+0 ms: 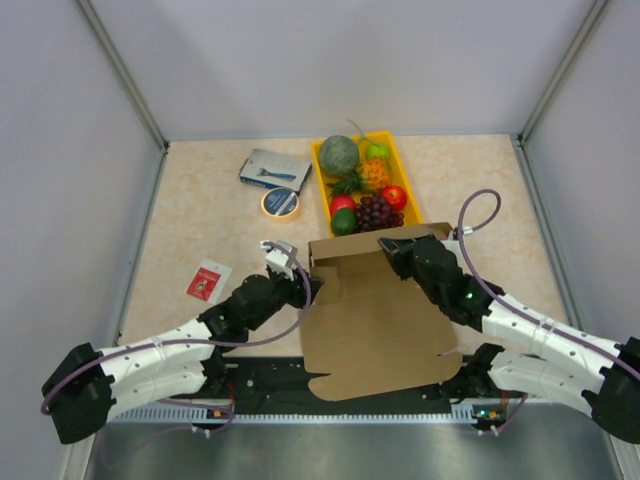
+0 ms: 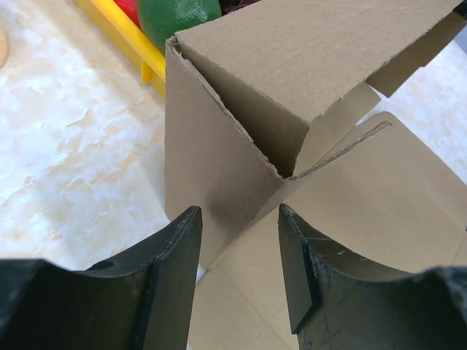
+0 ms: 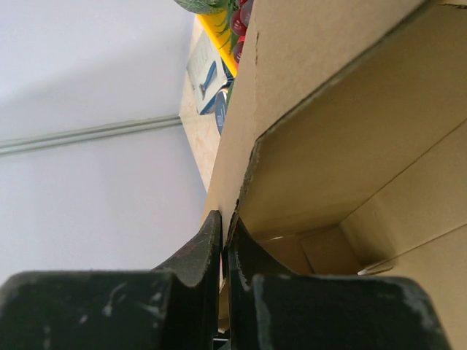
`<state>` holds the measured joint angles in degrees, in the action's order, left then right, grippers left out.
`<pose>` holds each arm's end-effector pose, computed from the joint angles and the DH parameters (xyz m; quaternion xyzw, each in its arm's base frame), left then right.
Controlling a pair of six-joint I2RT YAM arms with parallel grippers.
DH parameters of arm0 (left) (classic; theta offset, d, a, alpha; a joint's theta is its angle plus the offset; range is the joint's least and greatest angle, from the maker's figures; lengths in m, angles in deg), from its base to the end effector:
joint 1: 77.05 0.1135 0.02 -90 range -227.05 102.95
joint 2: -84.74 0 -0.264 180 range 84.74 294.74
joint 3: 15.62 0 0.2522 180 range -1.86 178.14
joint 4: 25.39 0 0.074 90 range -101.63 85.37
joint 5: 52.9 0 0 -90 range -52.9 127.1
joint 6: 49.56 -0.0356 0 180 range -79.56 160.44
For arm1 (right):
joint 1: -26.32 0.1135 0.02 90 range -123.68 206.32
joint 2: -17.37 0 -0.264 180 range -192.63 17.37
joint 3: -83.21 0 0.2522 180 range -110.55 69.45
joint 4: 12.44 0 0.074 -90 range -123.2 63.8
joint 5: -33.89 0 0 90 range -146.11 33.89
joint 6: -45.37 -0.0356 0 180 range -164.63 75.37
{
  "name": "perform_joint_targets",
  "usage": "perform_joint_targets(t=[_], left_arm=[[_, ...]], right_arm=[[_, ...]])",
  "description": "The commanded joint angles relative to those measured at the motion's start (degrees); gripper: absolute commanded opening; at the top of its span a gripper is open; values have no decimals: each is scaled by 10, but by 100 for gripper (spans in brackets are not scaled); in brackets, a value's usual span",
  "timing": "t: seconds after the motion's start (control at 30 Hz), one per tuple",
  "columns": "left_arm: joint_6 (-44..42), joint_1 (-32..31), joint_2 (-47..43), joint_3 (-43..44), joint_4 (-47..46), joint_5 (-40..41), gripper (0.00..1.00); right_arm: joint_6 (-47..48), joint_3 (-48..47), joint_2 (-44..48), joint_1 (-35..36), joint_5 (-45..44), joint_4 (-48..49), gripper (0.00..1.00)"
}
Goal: Fold the paper box
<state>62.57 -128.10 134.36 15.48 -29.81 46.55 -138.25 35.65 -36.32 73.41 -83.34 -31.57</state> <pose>0.1265 -0.1471 0.2079 0.1472 0.7736 -0.3132 0.5308 0.1549 0.1427 0.2542 0.4400 0.7043 0.4232 0.3622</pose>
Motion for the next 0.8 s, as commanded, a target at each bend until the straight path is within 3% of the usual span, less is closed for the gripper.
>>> perform_joint_targets(t=[0.0,0.1,0.33,0.43,0.53,0.77], left_arm=[[2,-34,13,5,-41,114,52],[3,-45,21,2,-48,137,55],[0,-48,43,5,-62,152,47],[-7,-60,59,13,-65,172,52],[-16,-80,78,24,-70,216,50],[-3,-140,167,91,-37,413,41]], right_arm=[[27,37,-16,14,-5,-56,0],[20,46,-15,17,-2,-56,0],[21,59,8,25,-6,-60,0],[7,65,16,27,3,-64,0],[-7,56,19,27,5,-69,0],[-28,30,10,28,6,-99,0]])
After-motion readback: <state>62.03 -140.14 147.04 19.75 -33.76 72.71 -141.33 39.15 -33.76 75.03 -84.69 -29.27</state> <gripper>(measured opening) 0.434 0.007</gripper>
